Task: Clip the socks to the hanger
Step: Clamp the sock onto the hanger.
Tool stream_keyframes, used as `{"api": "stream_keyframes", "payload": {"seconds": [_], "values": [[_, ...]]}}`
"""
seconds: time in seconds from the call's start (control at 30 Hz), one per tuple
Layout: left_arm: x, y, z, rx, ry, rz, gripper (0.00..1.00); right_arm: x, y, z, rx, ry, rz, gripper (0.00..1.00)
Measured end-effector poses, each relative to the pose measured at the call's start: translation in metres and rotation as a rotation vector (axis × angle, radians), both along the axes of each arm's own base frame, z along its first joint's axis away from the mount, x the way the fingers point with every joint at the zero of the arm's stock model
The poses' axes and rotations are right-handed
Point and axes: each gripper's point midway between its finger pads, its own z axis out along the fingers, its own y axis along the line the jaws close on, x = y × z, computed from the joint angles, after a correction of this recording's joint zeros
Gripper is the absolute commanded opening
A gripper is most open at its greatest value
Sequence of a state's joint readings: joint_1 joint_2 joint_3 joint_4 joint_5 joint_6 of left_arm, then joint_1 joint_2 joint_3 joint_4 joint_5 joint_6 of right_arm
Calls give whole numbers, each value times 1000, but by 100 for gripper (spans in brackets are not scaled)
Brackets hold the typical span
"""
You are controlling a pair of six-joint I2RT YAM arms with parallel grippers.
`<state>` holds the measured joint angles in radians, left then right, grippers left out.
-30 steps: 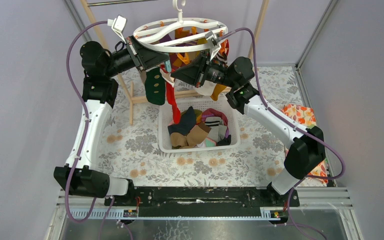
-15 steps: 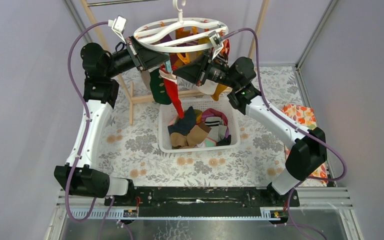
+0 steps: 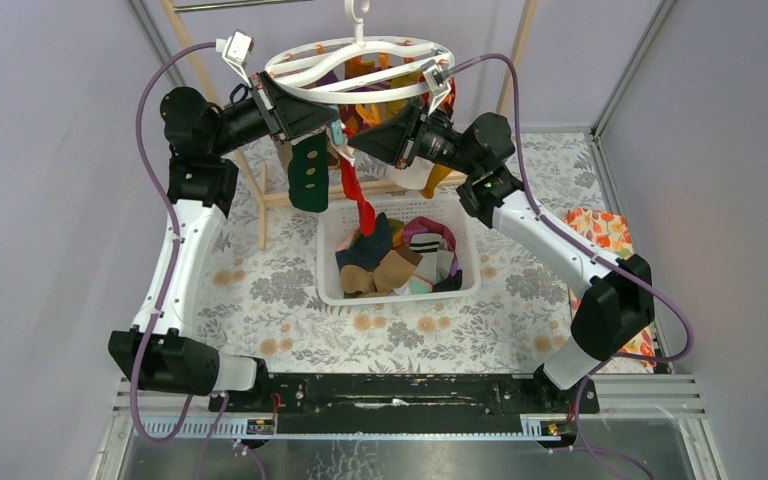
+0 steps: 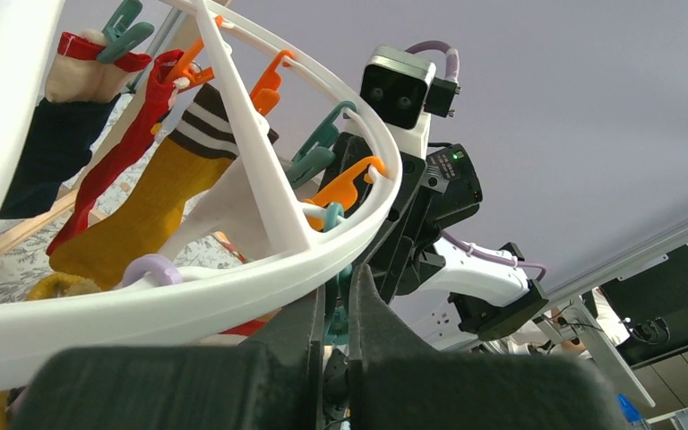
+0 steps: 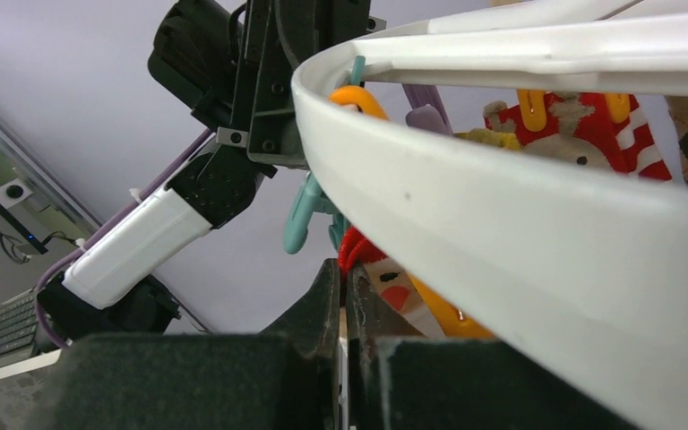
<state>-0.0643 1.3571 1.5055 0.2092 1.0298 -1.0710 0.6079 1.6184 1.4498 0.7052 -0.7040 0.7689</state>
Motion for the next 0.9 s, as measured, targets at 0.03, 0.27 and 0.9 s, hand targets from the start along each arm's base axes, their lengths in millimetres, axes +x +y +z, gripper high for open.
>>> {"api": "stream_keyframes", "payload": {"seconds": [0.03, 0.27, 0.9], "values": [[0, 0, 0, 1, -2, 1, 0, -1, 0, 1, 3, 1, 7, 0], [1, 0, -6, 22, -5, -3, 0, -11, -9, -14, -15, 28, 11, 0], [36, 21, -31, 156, 30, 314, 0, -14, 10, -42, -165, -60, -479, 0]]}}
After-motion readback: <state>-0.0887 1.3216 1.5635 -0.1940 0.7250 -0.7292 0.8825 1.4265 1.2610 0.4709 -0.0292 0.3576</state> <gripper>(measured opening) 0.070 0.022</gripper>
